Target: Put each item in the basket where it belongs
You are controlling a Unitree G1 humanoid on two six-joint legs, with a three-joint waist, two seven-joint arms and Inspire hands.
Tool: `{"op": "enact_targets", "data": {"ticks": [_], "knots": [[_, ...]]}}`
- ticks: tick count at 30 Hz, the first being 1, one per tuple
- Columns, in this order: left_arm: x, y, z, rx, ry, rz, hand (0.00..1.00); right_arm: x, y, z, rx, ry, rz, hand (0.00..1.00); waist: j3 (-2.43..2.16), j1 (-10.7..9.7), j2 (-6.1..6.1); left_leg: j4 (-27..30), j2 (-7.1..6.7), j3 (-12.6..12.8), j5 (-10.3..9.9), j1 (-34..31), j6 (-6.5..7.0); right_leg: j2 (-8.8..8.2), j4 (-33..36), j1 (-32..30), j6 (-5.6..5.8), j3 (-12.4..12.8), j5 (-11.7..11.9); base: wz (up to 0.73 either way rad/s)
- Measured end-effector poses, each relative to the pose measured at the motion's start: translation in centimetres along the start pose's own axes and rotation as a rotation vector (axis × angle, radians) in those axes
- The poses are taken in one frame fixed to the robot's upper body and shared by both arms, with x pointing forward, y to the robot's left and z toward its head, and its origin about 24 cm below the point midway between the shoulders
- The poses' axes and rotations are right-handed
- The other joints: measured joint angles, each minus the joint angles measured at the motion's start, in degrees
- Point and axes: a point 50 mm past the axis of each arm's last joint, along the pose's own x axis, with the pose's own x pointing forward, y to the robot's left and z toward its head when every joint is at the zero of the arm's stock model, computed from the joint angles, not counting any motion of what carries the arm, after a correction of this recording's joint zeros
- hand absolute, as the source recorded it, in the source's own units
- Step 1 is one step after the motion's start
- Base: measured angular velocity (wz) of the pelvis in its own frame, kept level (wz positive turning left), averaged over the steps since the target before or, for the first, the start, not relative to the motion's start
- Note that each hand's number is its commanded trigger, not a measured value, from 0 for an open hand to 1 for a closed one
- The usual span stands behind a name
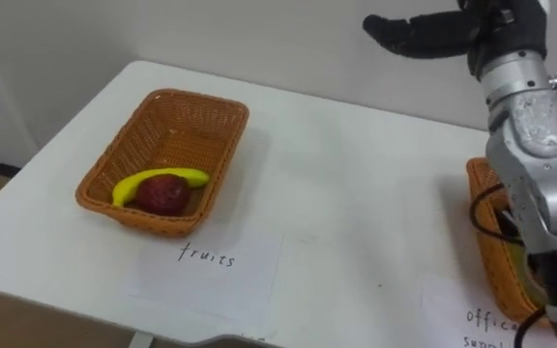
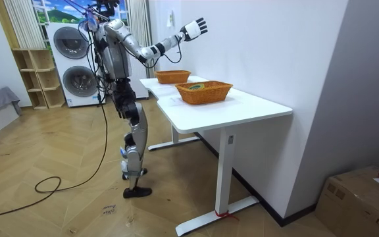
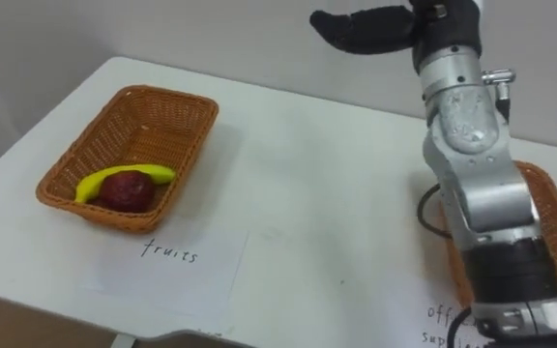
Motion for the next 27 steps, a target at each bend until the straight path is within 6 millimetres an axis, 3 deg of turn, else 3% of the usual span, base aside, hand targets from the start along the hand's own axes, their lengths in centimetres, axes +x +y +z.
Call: {"op": "enact_targets", "data": {"ticks": [4, 5, 10, 16, 19, 23, 27], "knots": [[0.0, 0.0, 0.0, 0.0, -0.002, 0.002, 0.0, 0.1, -2.0, 1.4, 0.083, -0.054, -0.088, 0.0, 0.11, -0.81, 0.47, 0.02, 0.47, 1.36, -0.48, 0.55, -0.09, 0.34, 0.01, -0.04, -0.09, 1.12, 0.09, -0.18], [0.0, 0.0, -0.2, 0.001, 0.0, 0.003, 0.0, 0.0, -2.3, 1.9, 0.106, -0.076, -0.111, 0.0, -0.02, -1.3, 0.56, 0.02, 0.62, 1.61, -0.6, 0.71, -0.15, 0.47, 0.0, -0.05, -0.11, 1.5, 0.1, -0.16], [-0.1, -0.1, -0.2, 0.001, -0.003, 0.031, 0.0, -0.2, -4.1, 2.8, 0.207, -0.118, -0.197, 0.0, 0.18, -3.78, 1.43, 0.19, 0.92, 2.57, -0.84, 0.75, -0.31, 0.79, -0.08, -0.35, -0.26, 2.34, 0.19, -0.08], [-0.1, -0.1, -0.2, 0.001, -0.003, 0.035, 0.0, -2.5, -6.7, 0.1, 0.198, -0.023, -0.333, 0.0, 0.27, -5.41, 2.92, -0.06, 1.01, 3.36, -1.02, 0.64, -0.22, 0.8, 0.0, -0.97, -0.27, 3.19, 0.21, -0.09], [-0.1, 0.0, -0.2, 0.0, -0.004, 0.051, 0.0, -4.2, -8.3, -1.7, 0.215, 0.055, -0.425, 0.0, 0.0, -6.58, 3.69, -0.08, 0.99, 3.42, -1.02, 0.66, -0.21, 0.8, -0.02, -1.02, -0.26, 3.26, 0.21, -0.02], [-0.1, 0.0, -0.3, -0.002, -0.01, 0.065, 0.0, -6.6, -10.9, -3.5, 0.206, 0.137, -0.584, 0.0, 0.15, -6.89, 3.61, -0.19, 1.02, 4.14, -1.05, 0.65, -0.26, 0.95, -0.04, -1.4, -0.26, 3.8, 0.2, -0.06], [-0.2, 0.0, -0.5, -0.004, -0.016, 0.085, 0.0, -8.6, -12.1, -4.5, 0.208, 0.184, -0.667, 0.0, 0.32, -7.45, 3.32, -0.26, 1.42, 5.1, -1.33, 0.65, -0.37, 1.26, -0.13, -1.8, -0.27, 5.26, 0.19, -0.15]]}}
